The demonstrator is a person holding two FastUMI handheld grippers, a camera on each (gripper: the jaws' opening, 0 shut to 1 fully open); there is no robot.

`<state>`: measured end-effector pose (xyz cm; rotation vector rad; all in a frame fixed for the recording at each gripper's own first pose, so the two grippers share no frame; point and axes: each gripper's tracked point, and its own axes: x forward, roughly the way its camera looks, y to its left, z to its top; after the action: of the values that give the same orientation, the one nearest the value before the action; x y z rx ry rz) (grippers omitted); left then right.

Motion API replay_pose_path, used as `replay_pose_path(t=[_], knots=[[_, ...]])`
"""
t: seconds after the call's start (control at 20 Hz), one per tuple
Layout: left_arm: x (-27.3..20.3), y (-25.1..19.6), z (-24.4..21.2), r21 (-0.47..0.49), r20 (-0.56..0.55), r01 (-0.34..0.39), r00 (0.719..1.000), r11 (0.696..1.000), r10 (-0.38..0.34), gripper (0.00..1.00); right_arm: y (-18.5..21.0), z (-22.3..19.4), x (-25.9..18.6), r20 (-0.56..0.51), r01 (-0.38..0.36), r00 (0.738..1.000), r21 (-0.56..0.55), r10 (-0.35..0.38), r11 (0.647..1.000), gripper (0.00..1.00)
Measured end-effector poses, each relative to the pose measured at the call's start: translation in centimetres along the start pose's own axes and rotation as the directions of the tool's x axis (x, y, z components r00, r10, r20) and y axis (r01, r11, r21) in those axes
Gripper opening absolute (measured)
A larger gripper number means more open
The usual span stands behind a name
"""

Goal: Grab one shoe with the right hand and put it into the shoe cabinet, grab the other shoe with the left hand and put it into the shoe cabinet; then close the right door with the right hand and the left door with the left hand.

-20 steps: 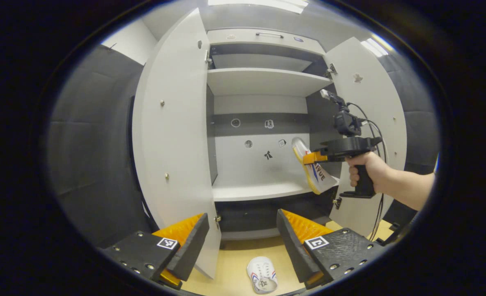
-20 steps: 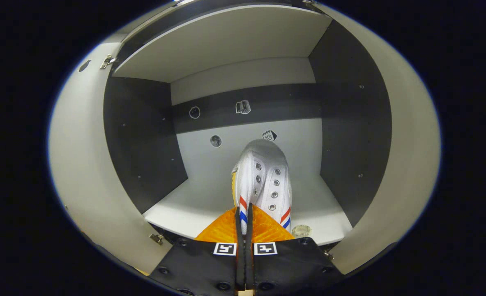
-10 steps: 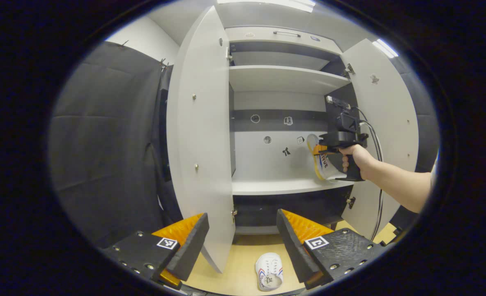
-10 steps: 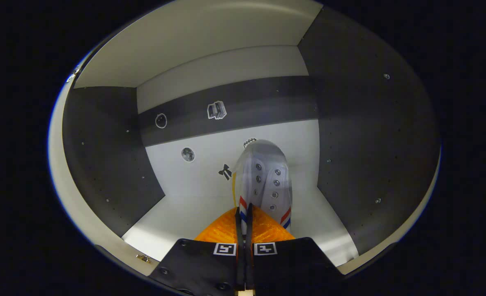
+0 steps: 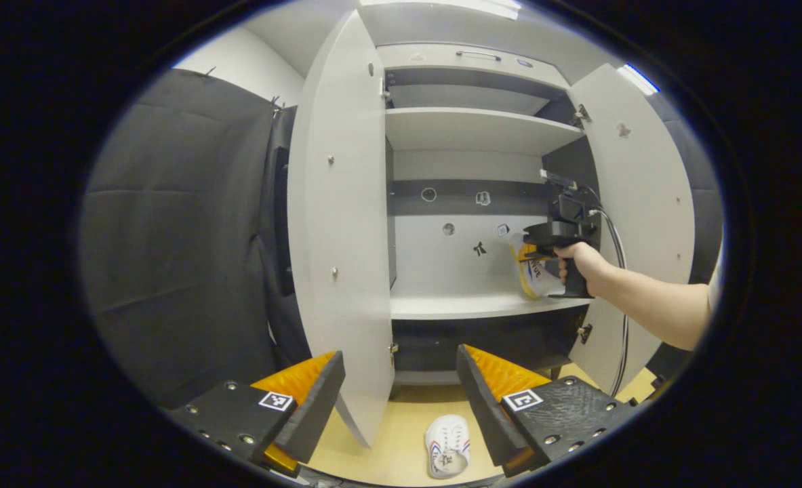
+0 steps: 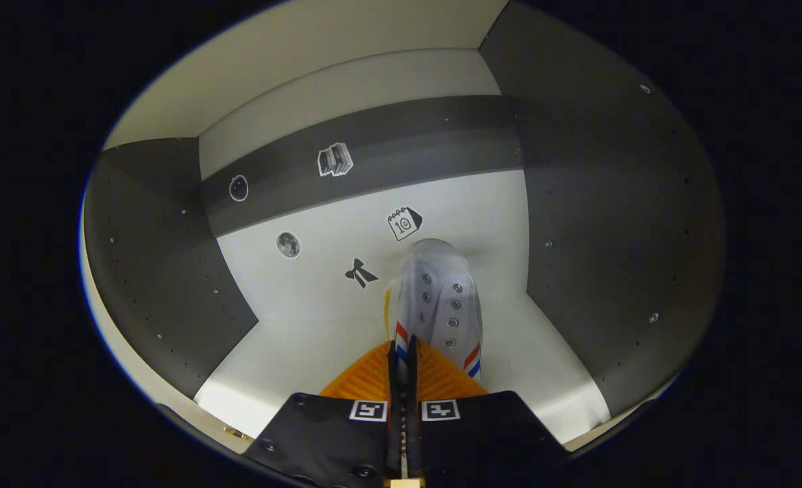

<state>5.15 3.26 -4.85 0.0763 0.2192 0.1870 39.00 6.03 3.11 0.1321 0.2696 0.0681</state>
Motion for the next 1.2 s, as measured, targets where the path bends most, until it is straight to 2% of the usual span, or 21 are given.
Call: replay_pose_path(t=[0.05,0.15,0.2,0.25,0.4,0.55,0.6,0.65,0.8,0.85,0.9,1.0,1.05,1.1,1.15,1.2], knots=[[-0.1,-0.1,0.0,-0.002,0.001,0.002,1.0,1.0,-0.002,0.96,-0.2,-0.2,0.3,-0.009,0.009,1.0,-0.004,-0.009,1.0,0.06],[-0.2,-0.2,0.0,-0.009,0.001,0.007,1.0,1.0,-0.007,0.95,0.0,0.8,0.3,0.022,-0.004,1.0,0.013,0.004,1.0,0.18],[-0.3,-0.4,-0.1,-0.013,0.0,0.013,1.0,1.0,-0.013,0.95,0.3,1.3,-0.1,0.034,-0.013,0.999,0.033,0.012,0.999,0.34],[-0.5,-0.4,-0.2,-0.016,0.0,0.014,1.0,1.0,-0.014,0.95,0.7,1.7,-0.4,0.043,-0.027,0.999,0.048,0.025,0.998,0.36],[-0.8,-0.6,-0.8,-0.018,-0.01,0.027,1.0,0.999,-0.027,0.95,0.6,1.7,-2.6,0.066,-0.01,0.998,0.0,0.01,1.0,0.98],[-0.7,-1.2,-1.8,0.02,-0.041,0.063,0.997,0.998,-0.062,0.95,0.9,1.5,-5.7,0.101,0.0,0.995,-0.082,0.008,0.997,0.98],[-0.7,-1.4,-2.5,0.025,-0.057,0.074,0.996,0.997,-0.073,0.95,1.0,1.3,-6.9,0.11,0.0,0.994,-0.095,0.011,0.995,0.92],[-0.7,-1.6,-3.3,0.019,-0.075,0.087,0.993,0.996,-0.086,0.94,1.3,1.1,-8.2,0.118,-0.009,0.993,-0.099,0.021,0.995,0.98],[-0.2,-2.2,-5.8,-0.01,-0.131,0.121,0.984,0.993,-0.121,0.95,1.5,-0.5,-12.1,0.152,-0.029,0.987,-0.098,0.043,0.995,0.98],[0.0,-2.4,-6.7,-0.013,-0.151,0.131,0.98,0.991,-0.132,0.96,1.2,-1.2,-13.2,0.176,-0.024,0.984,-0.097,0.041,0.995,0.92],[0.0,-2.6,-7.4,-0.01,-0.168,0.143,0.975,0.99,-0.143,0.95,0.7,-2.3,-14.2,0.187,-0.014,0.982,-0.1,0.033,0.995,0.98],[0.4,-2.9,-9.1,0.003,-0.2,0.173,0.965,0.985,-0.168,0.94,-0.1,-5.2,-16.5,0.17,-0.002,0.985,-0.11,0.021,0.994,0.98],[0.6,-3.2,-10.0,0.01,-0.22,0.188,0.958,0.982,-0.181,0.96,-0.5,-6.7,-17.4,0.157,0.006,0.988,-0.113,0.011,0.994,0.98],[0.7,-3.5,-11.0,0.015,-0.24,0.206,0.951,0.978,-0.197,0.94,-0.9,-8.1,-18.2,0.136,0.013,0.991,-0.114,0.002,0.993,0.92],[1.0,-3.9,-12.0,0.018,-0.26,0.226,0.942,0.974,-0.214,0.94,-1.4,-9.5,-19.1,0.115,0.024,0.993,-0.107,-0.012,0.994,0.98],[1.3,-4.3,-13.0,0.024,-0.28,0.246,0.932,0.969,-0.23,0.96,-1.6,-10.8,-20.1,0.099,0.03,0.995,-0.098,-0.021,0.995,0.98]])
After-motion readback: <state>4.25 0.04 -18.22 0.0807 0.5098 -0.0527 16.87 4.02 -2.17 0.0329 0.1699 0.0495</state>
